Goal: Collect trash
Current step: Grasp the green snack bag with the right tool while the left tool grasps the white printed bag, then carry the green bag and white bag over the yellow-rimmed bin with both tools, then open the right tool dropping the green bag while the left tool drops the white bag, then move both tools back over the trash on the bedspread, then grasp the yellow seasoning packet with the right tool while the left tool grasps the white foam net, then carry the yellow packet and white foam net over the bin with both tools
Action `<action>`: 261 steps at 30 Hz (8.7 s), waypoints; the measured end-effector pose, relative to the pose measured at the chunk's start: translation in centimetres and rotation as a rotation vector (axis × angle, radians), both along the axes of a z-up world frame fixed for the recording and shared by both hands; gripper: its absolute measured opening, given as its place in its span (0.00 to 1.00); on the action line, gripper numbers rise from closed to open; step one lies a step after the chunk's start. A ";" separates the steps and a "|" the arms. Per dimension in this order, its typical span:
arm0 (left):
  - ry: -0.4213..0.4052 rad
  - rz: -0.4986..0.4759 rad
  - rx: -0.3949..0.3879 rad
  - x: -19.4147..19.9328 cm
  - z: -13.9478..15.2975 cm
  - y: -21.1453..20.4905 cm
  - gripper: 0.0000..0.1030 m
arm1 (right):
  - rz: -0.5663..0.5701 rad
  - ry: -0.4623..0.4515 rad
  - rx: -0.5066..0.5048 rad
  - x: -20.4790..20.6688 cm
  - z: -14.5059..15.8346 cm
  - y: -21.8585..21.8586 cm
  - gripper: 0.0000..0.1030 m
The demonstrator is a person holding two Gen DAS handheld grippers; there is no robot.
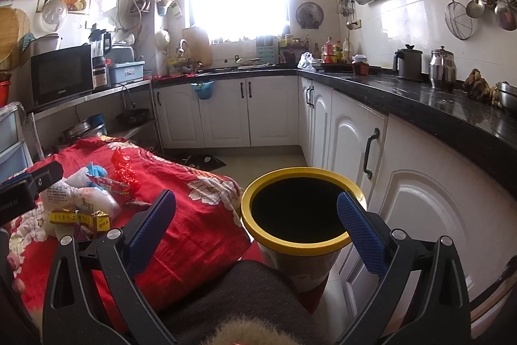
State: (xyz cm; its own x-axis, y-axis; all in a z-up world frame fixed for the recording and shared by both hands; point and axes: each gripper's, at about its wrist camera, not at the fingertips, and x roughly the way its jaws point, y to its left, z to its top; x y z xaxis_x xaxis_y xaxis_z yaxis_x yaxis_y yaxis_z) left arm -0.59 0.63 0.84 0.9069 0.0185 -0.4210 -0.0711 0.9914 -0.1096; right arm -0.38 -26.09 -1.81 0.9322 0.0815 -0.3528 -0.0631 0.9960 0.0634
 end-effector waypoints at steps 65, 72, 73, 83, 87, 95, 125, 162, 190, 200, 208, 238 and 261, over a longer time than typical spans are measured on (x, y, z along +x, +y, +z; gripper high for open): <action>0.283 -0.036 -0.338 7.8 -4.8 16.3 0.30 | 0.687 0.453 -0.181 11.9 -9.0 13.2 0.36; 0.211 -0.050 -0.260 5.8 -2.0 14.6 0.21 | 0.678 0.427 -0.137 11.4 -8.1 11.9 0.36; 0.198 -0.052 -0.247 5.5 -1.4 14.3 0.21 | 0.675 0.425 -0.133 11.4 -7.9 11.8 0.36; 0.124 -0.099 -0.173 4.4 3.1 11.6 0.19 | 0.613 0.392 -0.068 12.5 -5.6 8.8 0.35; 0.099 -0.122 -0.151 5.1 4.5 10.0 0.19 | 0.570 0.376 -0.044 13.3 -4.6 7.0 0.35; 0.078 -0.177 -0.100 8.4 5.7 6.0 0.19 | 0.443 0.344 0.004 14.9 -3.0 2.4 0.36; 0.279 -0.427 -0.048 23.8 -2.3 -14.8 0.20 | 0.110 0.417 0.070 20.2 -7.4 -10.8 0.38; 0.145 -0.077 -0.143 16.2 2.0 0.5 0.90 | 0.219 0.276 0.079 16.7 -2.1 -4.8 0.78; 0.131 0.223 -0.203 9.8 1.5 14.8 0.90 | 0.738 0.277 -0.069 10.7 -0.3 12.9 0.79; 0.216 0.309 -0.295 10.0 -2.0 19.3 0.90 | 1.000 0.308 -0.246 9.1 -1.5 20.4 0.78; 0.302 0.299 -0.548 10.8 -6.1 22.8 0.90 | 1.129 0.358 -0.391 8.9 -4.1 25.0 0.77; 0.273 0.246 -0.706 11.6 -6.5 23.8 0.15 | 1.073 0.357 -0.225 12.1 -4.0 22.8 0.35; 0.148 0.092 -0.288 10.9 1.0 13.0 0.15 | 0.704 0.306 -0.004 16.2 -1.0 11.7 0.35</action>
